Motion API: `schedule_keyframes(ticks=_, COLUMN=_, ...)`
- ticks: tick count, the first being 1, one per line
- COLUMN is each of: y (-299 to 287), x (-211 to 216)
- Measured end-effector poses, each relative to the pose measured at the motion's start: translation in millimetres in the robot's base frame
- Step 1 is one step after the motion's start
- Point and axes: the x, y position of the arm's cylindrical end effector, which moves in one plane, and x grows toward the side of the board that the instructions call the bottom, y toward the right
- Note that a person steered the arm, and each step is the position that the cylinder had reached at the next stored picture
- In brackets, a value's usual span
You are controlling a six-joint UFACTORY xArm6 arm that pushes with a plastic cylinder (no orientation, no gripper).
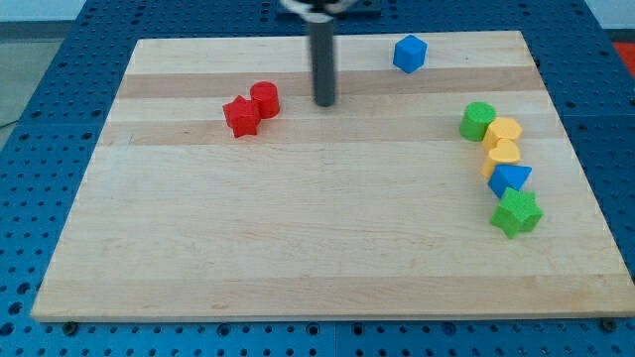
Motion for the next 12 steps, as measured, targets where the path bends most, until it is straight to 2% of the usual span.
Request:
schedule_keyframes(ticks=2, y=225.1, x=-7.2)
schedule_keyframes(ticks=3, y=296.7, x=35.8)
schedule_keyframes(ticks=4, y=298.2, x=94.4)
schedule_keyframes(ticks=5, y=250.9, x=118.0)
schedule_keyframes(ticks=7, y=149.1, x=108.1)
schedule_keyframes(ticks=8, y=139.4, x=110.9)
schedule_keyframes(ticks=9, y=166.6, x=127.2)
schedule_keyframes(ticks=10, y=166.9, x=144.8)
schedule_keyframes(ticks=11, y=116.0, x=145.0)
schedule_keyframes(ticks=12, y=54.9, x=112.4)
